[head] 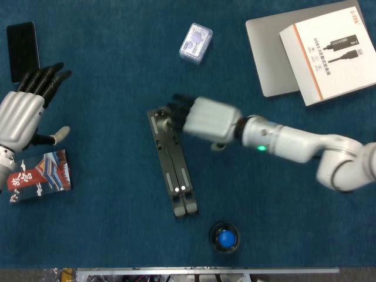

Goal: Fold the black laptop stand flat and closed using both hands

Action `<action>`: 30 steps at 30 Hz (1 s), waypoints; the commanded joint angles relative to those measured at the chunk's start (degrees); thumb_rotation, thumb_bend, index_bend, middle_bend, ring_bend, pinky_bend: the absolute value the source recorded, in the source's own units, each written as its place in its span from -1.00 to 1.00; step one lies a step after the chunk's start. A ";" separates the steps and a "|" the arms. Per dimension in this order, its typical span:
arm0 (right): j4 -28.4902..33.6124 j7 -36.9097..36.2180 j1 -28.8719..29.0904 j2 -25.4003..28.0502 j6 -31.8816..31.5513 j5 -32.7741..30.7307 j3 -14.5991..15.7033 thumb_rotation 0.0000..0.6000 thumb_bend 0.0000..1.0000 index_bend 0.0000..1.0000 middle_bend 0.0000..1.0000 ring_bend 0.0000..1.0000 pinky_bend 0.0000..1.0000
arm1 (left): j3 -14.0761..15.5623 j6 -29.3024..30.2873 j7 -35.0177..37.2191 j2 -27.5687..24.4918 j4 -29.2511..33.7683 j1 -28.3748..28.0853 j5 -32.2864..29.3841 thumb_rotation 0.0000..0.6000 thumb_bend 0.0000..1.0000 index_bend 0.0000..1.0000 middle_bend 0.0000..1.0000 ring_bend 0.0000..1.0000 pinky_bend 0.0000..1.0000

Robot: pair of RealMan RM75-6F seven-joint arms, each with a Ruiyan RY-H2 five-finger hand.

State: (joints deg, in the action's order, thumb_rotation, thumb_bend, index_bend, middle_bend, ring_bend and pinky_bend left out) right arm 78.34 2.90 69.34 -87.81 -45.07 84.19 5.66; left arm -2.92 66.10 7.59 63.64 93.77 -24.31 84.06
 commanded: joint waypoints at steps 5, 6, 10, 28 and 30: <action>19.27 20.04 -15.03 14.39 -14.88 -18.78 -3.13 1.00 -0.86 -1.00 -0.79 -1.00 -0.93 | -1.75 3.04 -3.49 1.81 -2.21 0.90 -1.93 1.00 -0.50 -1.00 -1.00 -1.00 -1.00; 20.75 21.13 -16.76 15.44 -17.10 -19.57 -2.92 1.00 -0.84 -1.00 -0.74 -0.98 -0.89 | -1.84 3.68 -4.26 2.07 -2.63 1.15 -2.00 1.00 -0.50 -1.00 -1.00 -1.00 -1.00; 23.83 24.38 -21.91 18.45 -22.51 -21.15 -1.29 1.00 -0.79 -1.00 -0.63 -0.88 -0.81 | -2.01 6.01 -7.17 3.00 -4.02 2.16 -2.12 1.00 -0.50 -1.00 -1.00 -1.00 -1.00; 29.53 30.77 -45.65 23.50 -47.53 -15.96 4.19 1.00 -0.79 -0.99 -0.57 -0.86 -0.81 | 0.02 14.59 -15.24 2.79 -2.32 8.51 -0.89 1.00 -0.50 -1.00 -1.00 -1.00 -1.00; 29.00 30.61 -47.74 23.73 -49.01 -15.55 4.13 1.00 -0.78 -0.99 -0.57 -0.86 -0.81 | 0.24 14.74 -15.61 2.38 -1.63 8.92 -0.78 1.00 -0.50 -1.00 -1.00 -1.00 -1.00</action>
State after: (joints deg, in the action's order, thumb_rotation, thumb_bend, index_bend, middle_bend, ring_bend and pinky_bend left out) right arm 107.30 33.33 23.28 -64.61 -92.82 67.88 9.44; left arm -2.81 80.73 -7.85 66.20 91.93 -15.56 83.19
